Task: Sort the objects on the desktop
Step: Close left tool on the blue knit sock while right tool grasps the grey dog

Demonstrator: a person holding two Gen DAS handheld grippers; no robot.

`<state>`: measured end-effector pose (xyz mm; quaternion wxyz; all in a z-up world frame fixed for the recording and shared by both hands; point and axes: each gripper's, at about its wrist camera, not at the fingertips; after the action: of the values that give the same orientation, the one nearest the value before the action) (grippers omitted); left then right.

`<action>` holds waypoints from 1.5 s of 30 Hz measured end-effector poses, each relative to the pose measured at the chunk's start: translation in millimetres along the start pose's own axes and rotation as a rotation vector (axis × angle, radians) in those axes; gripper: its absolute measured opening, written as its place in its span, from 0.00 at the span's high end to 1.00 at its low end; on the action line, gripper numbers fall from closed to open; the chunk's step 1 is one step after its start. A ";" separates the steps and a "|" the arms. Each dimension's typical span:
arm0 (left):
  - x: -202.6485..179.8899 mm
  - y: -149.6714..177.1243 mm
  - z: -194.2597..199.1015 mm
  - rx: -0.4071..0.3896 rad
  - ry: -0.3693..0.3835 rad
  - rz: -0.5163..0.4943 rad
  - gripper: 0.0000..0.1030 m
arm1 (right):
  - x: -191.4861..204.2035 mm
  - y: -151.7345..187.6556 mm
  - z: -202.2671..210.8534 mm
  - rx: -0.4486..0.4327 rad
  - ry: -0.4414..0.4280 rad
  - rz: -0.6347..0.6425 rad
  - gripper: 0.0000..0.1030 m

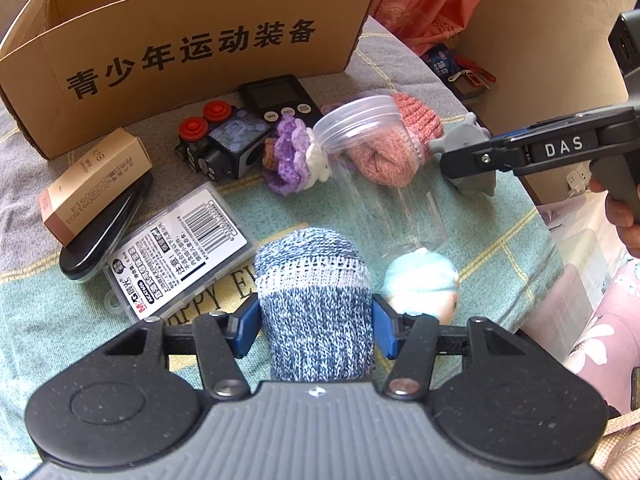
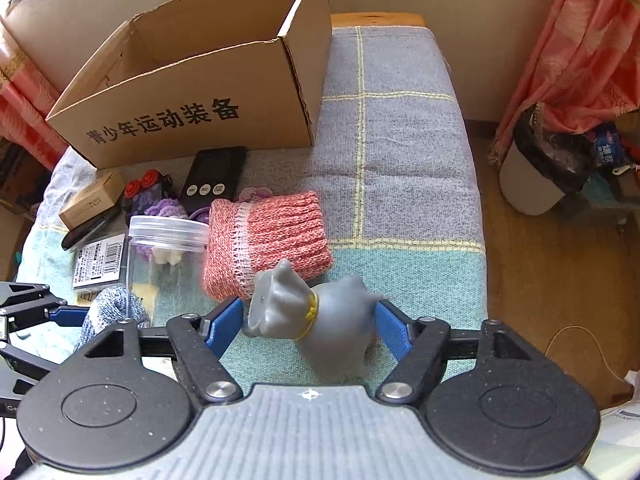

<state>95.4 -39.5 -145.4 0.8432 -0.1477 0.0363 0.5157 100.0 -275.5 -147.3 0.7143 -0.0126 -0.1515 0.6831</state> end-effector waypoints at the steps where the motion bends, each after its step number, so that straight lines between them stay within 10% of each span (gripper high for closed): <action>1: -0.5 0.2 0.6 0.001 -0.003 -0.005 0.46 | -0.2 -0.2 0.8 0.001 -0.001 0.001 0.28; 38: 3.1 2.5 34.6 -0.057 -0.036 -0.017 0.47 | 24.1 10.4 -5.9 0.046 0.130 0.153 0.25; 45: 5.2 1.1 37.1 -0.055 -0.048 -0.022 0.47 | 19.9 12.9 -3.5 0.044 0.152 0.167 0.52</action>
<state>93.5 -23.9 -111.4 0.8452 -0.1589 0.0003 0.5103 88.6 -254.5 -149.6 0.6644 -0.0611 -0.0802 0.7406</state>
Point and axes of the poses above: each gripper's, at about its wrist camera, not at the fingertips, and z roughly against the way its jaws point, x to its left, y to its underside, and after that the axes turned 11 degrees about x, right-handed
